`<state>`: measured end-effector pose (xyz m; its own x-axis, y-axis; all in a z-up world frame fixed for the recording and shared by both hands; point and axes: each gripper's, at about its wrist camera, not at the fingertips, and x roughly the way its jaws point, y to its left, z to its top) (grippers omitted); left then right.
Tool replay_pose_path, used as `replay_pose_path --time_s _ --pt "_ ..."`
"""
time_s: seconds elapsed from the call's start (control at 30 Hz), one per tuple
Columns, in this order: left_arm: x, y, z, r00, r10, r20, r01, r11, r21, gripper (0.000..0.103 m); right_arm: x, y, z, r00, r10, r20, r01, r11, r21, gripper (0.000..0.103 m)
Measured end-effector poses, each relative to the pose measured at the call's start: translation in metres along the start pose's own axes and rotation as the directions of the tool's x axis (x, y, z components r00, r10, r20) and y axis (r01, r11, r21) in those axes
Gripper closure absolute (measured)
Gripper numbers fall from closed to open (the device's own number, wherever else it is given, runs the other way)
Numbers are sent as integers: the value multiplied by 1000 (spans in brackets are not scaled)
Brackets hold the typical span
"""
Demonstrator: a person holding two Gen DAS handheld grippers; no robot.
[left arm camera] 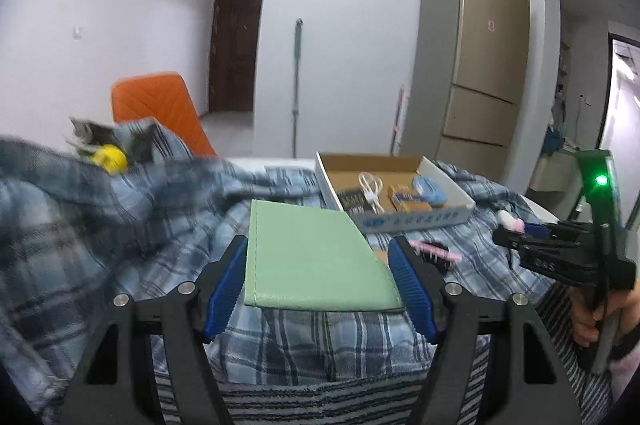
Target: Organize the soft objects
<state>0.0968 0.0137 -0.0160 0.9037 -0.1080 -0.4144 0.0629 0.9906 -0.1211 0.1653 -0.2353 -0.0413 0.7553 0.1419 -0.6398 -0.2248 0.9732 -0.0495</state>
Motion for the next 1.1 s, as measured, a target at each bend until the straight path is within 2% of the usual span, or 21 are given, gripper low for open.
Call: replay_pose_path --time_s 0.03,0.17,0.23,0.3,0.4,0.5,0.6,0.67,0.7,0.73,0.83,0.9,1.0,1.1 --pt "-9 -3 6 1000 -7 24 7 1000 2 43 -8 1 4 1000 9 23 -9 1000 -4 72" --pt "-34 -17 32 996 -45 79 43 999 29 43 -48 7 27 989 34 144 -31 999 -19 72" --pt "-42 -25 44 993 -43 108 38 998 51 45 -64 7 42 979 52 199 -52 999 -8 72" --pt "-45 -30 57 991 -67 115 61 996 59 48 -78 6 56 966 74 246 -77 997 3 72" --pt "-45 -34 70 990 -83 112 78 996 53 48 -91 8 67 954 71 291 -73 997 -6 72" --pt "-41 -32 68 996 -49 77 45 998 49 47 -87 9 66 960 82 267 -87 996 9 72" --pt "-35 -19 54 999 -38 16 39 999 -16 32 -77 9 53 970 87 226 -96 995 32 72" --pt "-29 -12 41 999 -27 -35 26 999 -37 28 -71 5 40 976 89 197 -102 993 53 72" --pt "-26 -10 34 998 -9 -59 7 999 -35 19 -68 3 34 979 94 183 -107 992 63 72" --pt "-22 -8 29 996 8 -85 -11 999 -32 14 -65 2 28 980 97 172 -110 991 72 72" --pt "-5 -6 10 979 38 -199 -43 999 -20 14 -57 0 13 985 93 148 -109 989 100 72" --pt "8 -6 -2 962 27 -270 -34 999 -20 14 -52 -4 6 986 99 135 -115 986 120 72" --pt "21 -5 -14 945 8 -328 -10 1000 -5 14 -45 -9 1 987 112 118 -127 983 134 72" --pt "34 -2 -14 932 11 -363 15 997 70 14 -40 -10 -3 988 106 111 -119 986 117 72"
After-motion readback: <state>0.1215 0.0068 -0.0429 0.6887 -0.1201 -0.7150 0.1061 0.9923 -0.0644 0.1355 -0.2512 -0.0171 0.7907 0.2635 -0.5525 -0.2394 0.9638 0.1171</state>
